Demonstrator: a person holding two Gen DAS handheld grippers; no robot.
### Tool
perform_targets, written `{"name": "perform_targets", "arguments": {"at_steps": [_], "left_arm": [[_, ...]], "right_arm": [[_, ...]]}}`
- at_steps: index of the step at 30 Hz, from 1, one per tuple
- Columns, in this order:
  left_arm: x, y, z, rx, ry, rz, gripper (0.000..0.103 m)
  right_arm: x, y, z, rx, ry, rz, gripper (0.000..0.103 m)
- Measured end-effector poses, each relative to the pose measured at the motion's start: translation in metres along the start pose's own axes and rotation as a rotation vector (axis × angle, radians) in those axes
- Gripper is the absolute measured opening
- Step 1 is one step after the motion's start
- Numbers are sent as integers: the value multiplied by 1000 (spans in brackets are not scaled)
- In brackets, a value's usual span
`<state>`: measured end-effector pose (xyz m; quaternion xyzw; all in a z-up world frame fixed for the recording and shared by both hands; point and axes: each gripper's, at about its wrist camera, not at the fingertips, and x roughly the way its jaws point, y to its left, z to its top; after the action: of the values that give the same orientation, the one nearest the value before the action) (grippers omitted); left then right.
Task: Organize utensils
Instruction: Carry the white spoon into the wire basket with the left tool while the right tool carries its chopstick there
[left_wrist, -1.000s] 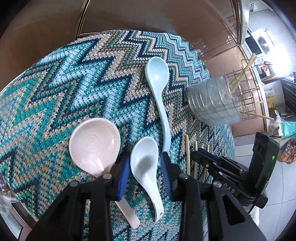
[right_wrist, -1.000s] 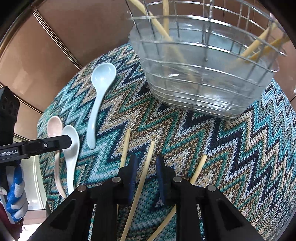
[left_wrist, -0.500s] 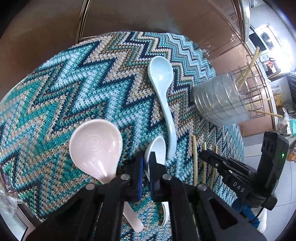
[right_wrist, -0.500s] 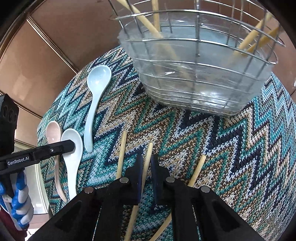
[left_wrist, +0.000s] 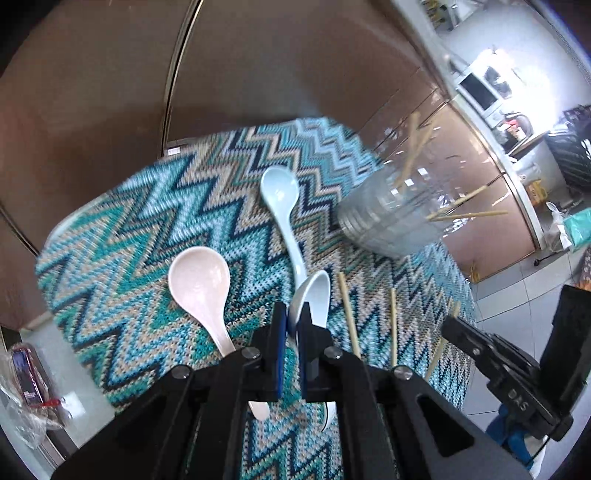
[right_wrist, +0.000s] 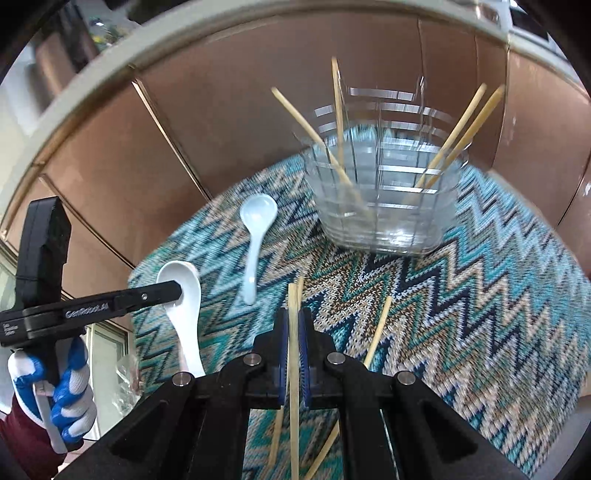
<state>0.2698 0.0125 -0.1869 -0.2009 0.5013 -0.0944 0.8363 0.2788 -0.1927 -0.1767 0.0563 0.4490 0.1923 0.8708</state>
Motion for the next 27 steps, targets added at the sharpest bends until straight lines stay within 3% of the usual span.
{"name": "perform_targets", "arguments": {"at_steps": [7, 14, 27], "left_arm": [[-50, -15, -19, 35, -102, -4, 5], [-94, -28, -38, 48, -208, -7, 5], [-127, -29, -46, 40, -336, -44, 5]], "right_arm": [[-66, 29, -23, -22, -143, -36, 6], [-106, 51, -41, -55, -241, -44, 6], [-142, 65, -36, -86, -319, -73, 6]]}}
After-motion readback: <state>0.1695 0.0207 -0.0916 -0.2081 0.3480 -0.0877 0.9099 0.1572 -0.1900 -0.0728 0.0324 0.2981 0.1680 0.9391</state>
